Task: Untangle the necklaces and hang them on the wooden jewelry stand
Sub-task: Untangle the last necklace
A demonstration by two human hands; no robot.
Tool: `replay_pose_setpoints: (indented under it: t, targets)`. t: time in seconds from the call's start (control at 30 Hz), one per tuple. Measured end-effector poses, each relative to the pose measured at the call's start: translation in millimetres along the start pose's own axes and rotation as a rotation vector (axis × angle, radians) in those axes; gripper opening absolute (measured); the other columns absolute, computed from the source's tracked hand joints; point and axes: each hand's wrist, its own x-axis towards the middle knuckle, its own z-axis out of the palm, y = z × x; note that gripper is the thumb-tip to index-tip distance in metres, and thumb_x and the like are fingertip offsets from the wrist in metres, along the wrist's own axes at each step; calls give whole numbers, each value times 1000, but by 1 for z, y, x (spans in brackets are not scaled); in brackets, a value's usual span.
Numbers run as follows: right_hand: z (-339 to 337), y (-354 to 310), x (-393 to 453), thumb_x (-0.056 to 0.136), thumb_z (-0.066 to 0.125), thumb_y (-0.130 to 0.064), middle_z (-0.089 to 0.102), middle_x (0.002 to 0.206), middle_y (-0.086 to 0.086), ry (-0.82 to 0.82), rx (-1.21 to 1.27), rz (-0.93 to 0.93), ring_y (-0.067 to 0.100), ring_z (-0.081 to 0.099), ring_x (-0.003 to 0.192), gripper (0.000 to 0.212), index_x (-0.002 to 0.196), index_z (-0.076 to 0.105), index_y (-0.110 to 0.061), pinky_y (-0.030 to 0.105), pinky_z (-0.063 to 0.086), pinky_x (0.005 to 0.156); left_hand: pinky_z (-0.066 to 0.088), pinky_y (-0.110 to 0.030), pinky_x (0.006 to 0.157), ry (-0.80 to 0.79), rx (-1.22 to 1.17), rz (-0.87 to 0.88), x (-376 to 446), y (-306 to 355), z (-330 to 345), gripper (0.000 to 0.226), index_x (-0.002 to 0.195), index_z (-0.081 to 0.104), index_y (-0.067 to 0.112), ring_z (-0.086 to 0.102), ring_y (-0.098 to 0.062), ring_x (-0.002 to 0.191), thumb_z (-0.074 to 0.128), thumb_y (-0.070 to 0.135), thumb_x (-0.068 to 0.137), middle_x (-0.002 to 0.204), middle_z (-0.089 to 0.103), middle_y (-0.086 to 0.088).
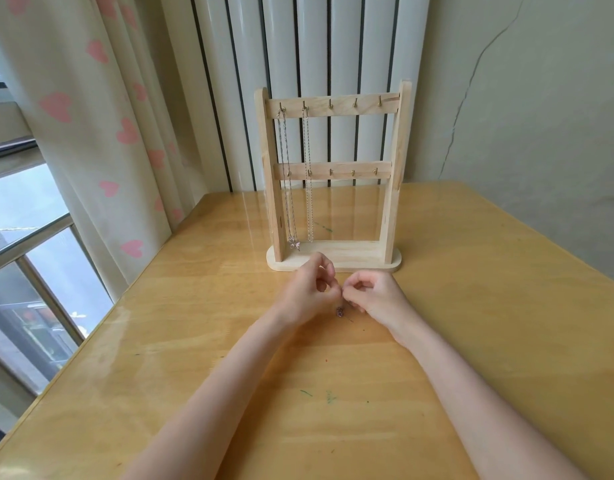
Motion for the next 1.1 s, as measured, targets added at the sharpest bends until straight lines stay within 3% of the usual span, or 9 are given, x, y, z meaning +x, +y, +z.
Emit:
replay_pose_setpoints:
  t: [0.1,0.2,0.43,0.57,0.63,0.7,0.83,0.97,1.1]
  targets:
    - [-2,-1,-1,79,55,0,47,54,-1,-7,85,18,9,38,50,23,60,56,-12,20,30,52,35,-21,55,-81,132,49,0,3,1,29,78,37,23,37,-5,50,55,1,79,67,51,6]
    - [1,-2,-1,79,53,1,45,46,-10,-7,29,9,0,38,42,32,52,49,-16,14,30,49,39,-30,58,-137,367,133,-3,7,6,25,85,37,17,42,-11,57,58,7,77,67,48,9]
    - [5,1,4,84,56,-11,54,59,-5,-57,-207,-27,6,47,53,20,65,52,-15,22,37,56,46,-37,72,-128,555,168,-3,13,2,29,101,48,4,56,-29,82,62,7,76,93,62,-11]
    - [5,2,2,84,58,-10,50,40,-15,-48,-284,-98,-1,43,37,13,72,55,-14,11,29,41,40,-23,66,-36,591,164,-3,6,-7,17,93,63,3,53,-20,75,63,6,76,90,60,-10]
    - [3,3,1,82,60,-10,49,38,-18,-31,-320,-120,-1,43,38,15,70,54,-16,11,31,42,38,-17,60,-45,441,144,-2,0,-12,11,79,69,8,50,-10,63,61,3,74,77,62,-5]
    - [2,3,1,83,59,-8,51,47,-13,-20,-232,-101,0,44,42,17,68,56,-16,10,32,46,44,-22,65,-92,271,97,-2,-3,-14,18,72,66,17,51,-7,62,58,1,76,71,63,-2]
    - [-4,0,1,87,55,0,58,63,3,-31,134,-39,12,47,55,16,73,58,-7,15,39,53,47,-25,74,-84,-226,-116,-5,5,-15,24,73,60,14,57,-10,71,50,-2,88,75,62,-4]
    - [-7,-5,2,88,51,6,59,61,5,-86,526,-9,10,51,52,18,73,56,-3,17,36,46,46,-29,89,-136,-588,-285,-3,11,-16,23,74,60,16,62,-13,84,47,6,91,80,65,0]
    - [-8,-7,3,88,50,5,56,58,4,-87,670,36,10,49,50,20,72,54,-5,17,35,44,48,-29,88,-138,-812,-375,-1,16,-14,23,77,60,15,67,-13,80,45,6,90,75,66,2]
